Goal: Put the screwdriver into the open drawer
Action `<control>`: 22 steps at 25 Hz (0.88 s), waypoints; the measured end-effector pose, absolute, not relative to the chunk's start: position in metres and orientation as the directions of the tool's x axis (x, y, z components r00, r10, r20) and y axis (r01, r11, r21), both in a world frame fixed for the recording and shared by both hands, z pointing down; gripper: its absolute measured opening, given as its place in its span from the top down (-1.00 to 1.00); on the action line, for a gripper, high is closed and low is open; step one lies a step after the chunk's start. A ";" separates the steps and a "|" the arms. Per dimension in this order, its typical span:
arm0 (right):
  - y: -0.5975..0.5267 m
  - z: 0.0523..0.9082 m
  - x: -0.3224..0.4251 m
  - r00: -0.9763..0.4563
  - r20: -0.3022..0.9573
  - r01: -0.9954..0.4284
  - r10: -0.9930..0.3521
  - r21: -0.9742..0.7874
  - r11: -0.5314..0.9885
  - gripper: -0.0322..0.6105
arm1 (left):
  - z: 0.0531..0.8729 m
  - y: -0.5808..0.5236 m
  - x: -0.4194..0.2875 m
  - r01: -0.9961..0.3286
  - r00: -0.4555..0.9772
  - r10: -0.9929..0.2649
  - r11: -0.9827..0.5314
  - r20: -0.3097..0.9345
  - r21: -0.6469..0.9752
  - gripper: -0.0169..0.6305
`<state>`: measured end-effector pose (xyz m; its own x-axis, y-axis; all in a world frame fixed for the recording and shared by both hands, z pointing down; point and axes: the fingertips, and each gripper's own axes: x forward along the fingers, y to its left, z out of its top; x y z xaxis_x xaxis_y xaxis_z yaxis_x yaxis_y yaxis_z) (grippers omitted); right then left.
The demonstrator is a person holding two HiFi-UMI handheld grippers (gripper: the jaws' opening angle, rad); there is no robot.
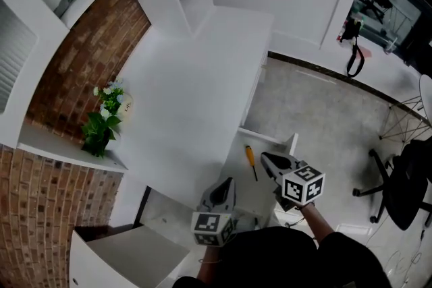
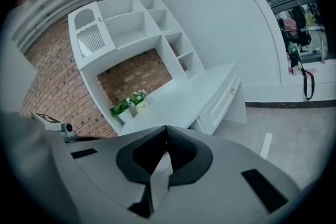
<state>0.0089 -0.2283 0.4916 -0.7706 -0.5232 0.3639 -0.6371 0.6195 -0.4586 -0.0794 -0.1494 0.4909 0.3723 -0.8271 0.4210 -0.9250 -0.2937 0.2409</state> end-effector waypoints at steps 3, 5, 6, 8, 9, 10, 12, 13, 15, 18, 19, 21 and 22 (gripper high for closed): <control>-0.223 0.466 0.015 -0.778 0.310 -0.627 -0.546 -0.429 0.650 0.85 | 0.472 -0.148 -0.085 -0.930 0.361 -0.843 -0.296 0.399 0.216 0.92; -0.219 0.449 0.017 -0.785 0.272 -0.617 -0.556 -0.408 0.672 0.85 | 0.460 -0.146 -0.090 -0.936 0.347 -0.855 -0.296 0.384 0.188 0.92; -0.216 0.441 0.018 -0.789 0.255 -0.612 -0.559 -0.399 0.682 0.85 | 0.454 -0.145 -0.091 -0.938 0.342 -0.866 -0.291 0.365 0.188 0.92; -0.212 0.429 0.020 -0.791 0.228 -0.609 -0.567 -0.380 0.697 0.85 | 0.444 -0.144 -0.095 -0.940 0.332 -0.886 -0.280 0.323 0.196 0.92; -0.210 0.423 0.022 -0.790 0.219 -0.610 -0.573 -0.370 0.700 0.85 | 0.439 -0.144 -0.098 -0.941 0.327 -0.895 -0.279 0.303 0.192 0.92; -0.209 0.418 0.023 -0.788 0.210 -0.613 -0.579 -0.362 0.703 0.85 | 0.434 -0.144 -0.100 -0.942 0.324 -0.903 -0.280 0.282 0.186 0.92; -0.207 0.408 0.025 -0.784 0.192 -0.617 -0.591 -0.350 0.705 0.85 | 0.426 -0.143 -0.105 -0.944 0.316 -0.913 -0.278 0.256 0.175 0.92; -0.205 0.403 0.027 -0.782 0.184 -0.619 -0.596 -0.342 0.707 0.85 | 0.422 -0.142 -0.107 -0.946 0.311 -0.917 -0.276 0.248 0.169 0.92; -0.203 0.395 0.030 -0.777 0.170 -0.625 -0.606 -0.325 0.710 0.85 | 0.412 -0.142 -0.111 -0.950 0.300 -0.927 -0.268 0.223 0.162 0.92; -0.202 0.382 0.036 -0.768 0.146 -0.635 -0.624 -0.306 0.710 0.85 | 0.400 -0.140 -0.117 -0.953 0.281 -0.940 -0.249 0.195 0.173 0.92; -0.202 0.378 0.038 -0.764 0.138 -0.639 -0.630 -0.301 0.708 0.85 | 0.396 -0.140 -0.120 -0.955 0.275 -0.943 -0.245 0.186 0.169 0.92; -0.202 0.371 0.043 -0.755 0.123 -0.648 -0.643 -0.290 0.705 0.85 | 0.389 -0.140 -0.124 -0.960 0.262 -0.951 -0.239 0.166 0.147 0.92; -0.202 0.368 0.045 -0.752 0.116 -0.652 -0.649 -0.284 0.703 0.85 | 0.387 -0.139 -0.126 -0.963 0.255 -0.954 -0.234 0.160 0.135 0.92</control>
<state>0.0449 -0.2023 0.3677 -0.7515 -0.6493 0.1165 -0.6517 0.7034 -0.2837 -0.1264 -0.1392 0.3867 0.2548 -0.9536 0.1604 -0.9627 -0.2345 0.1353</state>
